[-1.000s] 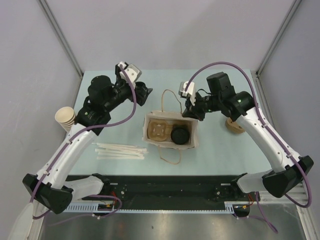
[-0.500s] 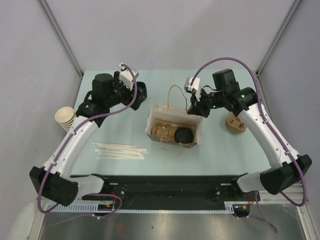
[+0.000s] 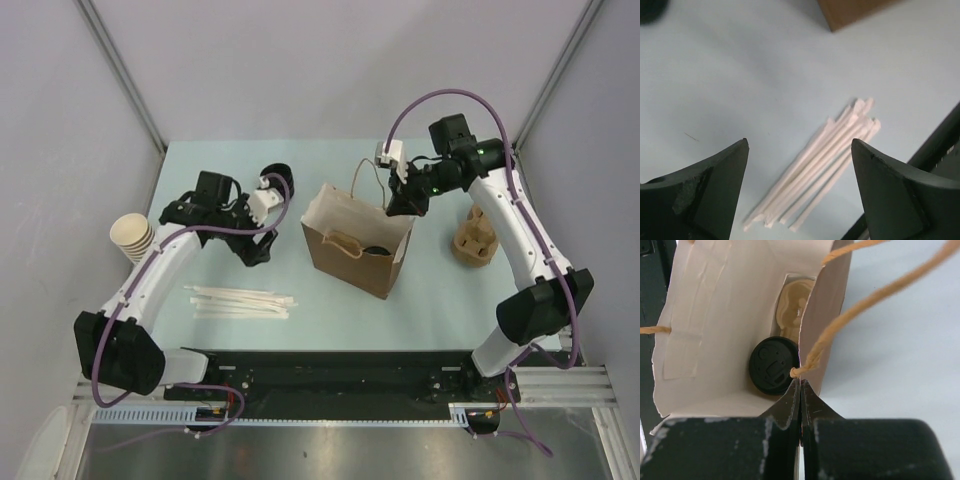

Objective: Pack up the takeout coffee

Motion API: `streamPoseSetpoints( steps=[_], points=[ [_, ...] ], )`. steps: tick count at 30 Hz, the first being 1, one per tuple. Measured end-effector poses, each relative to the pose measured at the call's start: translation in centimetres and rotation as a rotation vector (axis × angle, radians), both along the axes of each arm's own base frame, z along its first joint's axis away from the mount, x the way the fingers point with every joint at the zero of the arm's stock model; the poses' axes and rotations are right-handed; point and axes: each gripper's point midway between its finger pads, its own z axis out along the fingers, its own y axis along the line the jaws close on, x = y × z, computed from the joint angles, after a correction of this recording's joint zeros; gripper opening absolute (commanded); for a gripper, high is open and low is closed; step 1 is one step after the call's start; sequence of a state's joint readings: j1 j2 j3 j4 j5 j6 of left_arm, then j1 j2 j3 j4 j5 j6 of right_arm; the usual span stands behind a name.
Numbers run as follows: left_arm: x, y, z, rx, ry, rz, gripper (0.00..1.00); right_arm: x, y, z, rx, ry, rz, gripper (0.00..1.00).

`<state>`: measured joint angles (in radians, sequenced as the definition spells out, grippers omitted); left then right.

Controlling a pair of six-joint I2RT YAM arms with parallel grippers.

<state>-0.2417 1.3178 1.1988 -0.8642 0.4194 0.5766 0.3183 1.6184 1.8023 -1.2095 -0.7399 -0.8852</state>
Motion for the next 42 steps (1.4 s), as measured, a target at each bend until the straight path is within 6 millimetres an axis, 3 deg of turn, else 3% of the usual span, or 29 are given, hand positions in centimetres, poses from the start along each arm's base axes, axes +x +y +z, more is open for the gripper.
streamPoseSetpoints(
  steps=[4,7,11,18,22,28,36,42],
  points=[
    [-2.6,1.5,-3.1,0.057,0.103,-0.043,0.86,0.5,-0.1,-0.5,-0.016,0.009,0.004,0.08],
    [-3.6,2.2,-4.1,0.079,0.139,-0.06,0.86,1.1,-0.1,-1.0,-0.034,0.018,-0.01,0.28],
    [-4.4,2.5,-5.0,0.102,0.15,-0.101,0.8,2.3,-0.2,-1.0,-0.044,0.026,-0.045,0.46],
    [-6.4,4.2,-7.9,0.204,0.152,-0.247,0.71,3.5,-0.3,1.0,-0.017,0.006,-0.101,0.64],
    [-7.7,5.0,-9.6,0.251,0.138,-0.328,0.6,3.7,-0.1,2.2,0.003,-0.001,-0.126,0.75],
    [-7.6,4.9,-11.0,0.259,0.092,-0.408,0.53,3.6,0.1,3.4,0.021,0.012,-0.164,0.93],
    [-6.3,4.2,-12.5,0.252,0.068,-0.455,0.52,2.9,0.3,5.1,0.031,0.014,-0.205,0.98],
    [-6.6,4.2,-14.4,0.261,0.084,-0.48,0.4,2.2,-0.2,6.3,0.034,-0.004,-0.239,0.98]
  ],
)
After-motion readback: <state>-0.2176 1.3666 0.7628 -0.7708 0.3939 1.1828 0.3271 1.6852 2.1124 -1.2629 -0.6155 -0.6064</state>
